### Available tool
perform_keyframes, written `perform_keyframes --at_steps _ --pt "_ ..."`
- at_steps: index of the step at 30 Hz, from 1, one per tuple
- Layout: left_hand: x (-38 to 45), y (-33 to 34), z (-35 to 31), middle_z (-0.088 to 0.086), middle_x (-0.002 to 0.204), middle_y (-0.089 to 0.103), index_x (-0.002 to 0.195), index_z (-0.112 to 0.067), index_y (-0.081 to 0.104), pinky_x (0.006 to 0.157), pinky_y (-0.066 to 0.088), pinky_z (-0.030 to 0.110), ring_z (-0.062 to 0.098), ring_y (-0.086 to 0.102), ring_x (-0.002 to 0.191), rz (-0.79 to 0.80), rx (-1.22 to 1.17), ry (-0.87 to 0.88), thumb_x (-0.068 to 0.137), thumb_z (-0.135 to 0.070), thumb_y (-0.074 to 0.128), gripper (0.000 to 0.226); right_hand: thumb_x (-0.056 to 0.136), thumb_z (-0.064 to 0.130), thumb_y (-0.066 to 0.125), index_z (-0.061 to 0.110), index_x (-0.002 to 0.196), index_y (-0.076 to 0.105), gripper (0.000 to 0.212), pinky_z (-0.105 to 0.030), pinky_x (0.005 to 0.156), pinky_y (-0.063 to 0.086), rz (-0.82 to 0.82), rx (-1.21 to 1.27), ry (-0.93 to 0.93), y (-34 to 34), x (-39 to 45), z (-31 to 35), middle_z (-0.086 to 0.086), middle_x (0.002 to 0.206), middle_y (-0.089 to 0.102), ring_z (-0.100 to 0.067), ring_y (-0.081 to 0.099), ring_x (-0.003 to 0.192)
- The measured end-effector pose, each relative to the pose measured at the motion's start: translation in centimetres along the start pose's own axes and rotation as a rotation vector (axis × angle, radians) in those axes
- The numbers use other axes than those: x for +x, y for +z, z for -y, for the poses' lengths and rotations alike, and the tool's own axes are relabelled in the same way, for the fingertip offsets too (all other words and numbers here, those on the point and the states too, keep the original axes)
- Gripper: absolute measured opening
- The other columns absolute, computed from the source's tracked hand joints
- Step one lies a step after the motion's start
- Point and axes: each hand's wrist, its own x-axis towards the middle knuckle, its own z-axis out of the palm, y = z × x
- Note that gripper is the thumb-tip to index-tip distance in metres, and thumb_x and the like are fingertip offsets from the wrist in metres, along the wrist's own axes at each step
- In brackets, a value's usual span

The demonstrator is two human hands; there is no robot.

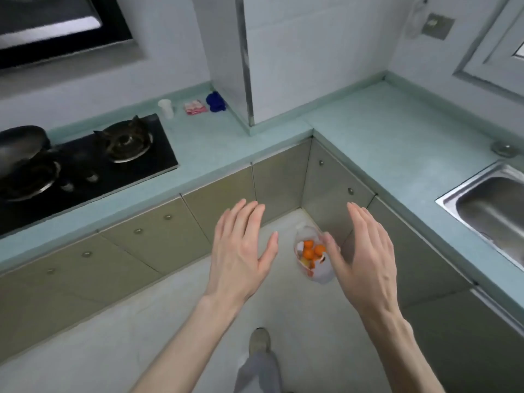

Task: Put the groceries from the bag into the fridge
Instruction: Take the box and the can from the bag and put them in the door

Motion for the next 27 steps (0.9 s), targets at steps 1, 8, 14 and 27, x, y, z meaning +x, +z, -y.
perform_keyframes --at_steps 1,8,14,27 --pt "0.9 1.1 0.3 0.008 0.144 0.057 0.141 -0.007 0.055 0.119 0.034 0.047 0.026 0.043 0.145 0.016 -0.008 0.019 0.101 -0.041 0.053 0.053 0.099 0.038 0.067 0.006 0.150 0.047 0.064 -0.051 0.118 0.038 0.003 -0.023 0.018 0.5 0.3 -0.4 -0.010 0.154 0.053 -0.027 0.044 0.147" --pt "7.4 7.7 2.7 0.008 0.146 0.055 0.144 -0.007 0.053 0.120 0.033 0.046 0.025 0.042 0.146 0.137 -0.082 0.106 0.104 -0.043 0.046 0.053 0.096 0.037 0.069 0.011 0.150 0.049 0.063 -0.049 0.119 0.038 -0.010 -0.146 0.144 4.9 3.1 -2.7 -0.007 0.153 0.054 -0.026 0.047 0.145" --pt "11.0 15.3 4.4 0.007 0.145 0.056 0.144 -0.008 0.052 0.120 0.034 0.044 0.023 0.042 0.144 0.221 -0.124 0.169 0.104 -0.038 0.049 0.050 0.101 0.038 0.062 0.011 0.149 0.051 0.056 -0.048 0.118 0.039 0.016 -0.143 0.187 10.2 5.6 -6.2 -0.005 0.153 0.054 -0.023 0.048 0.144" --pt "11.4 38.6 6.7 0.006 0.145 0.056 0.144 -0.011 0.052 0.116 0.041 0.042 0.020 0.046 0.141 0.417 -0.203 0.071 0.105 -0.044 0.039 0.052 0.105 0.052 0.045 0.016 0.151 0.049 0.058 -0.043 0.120 0.039 0.219 -0.124 0.240 26.0 7.4 -20.0 0.000 0.156 0.050 -0.018 0.047 0.145"
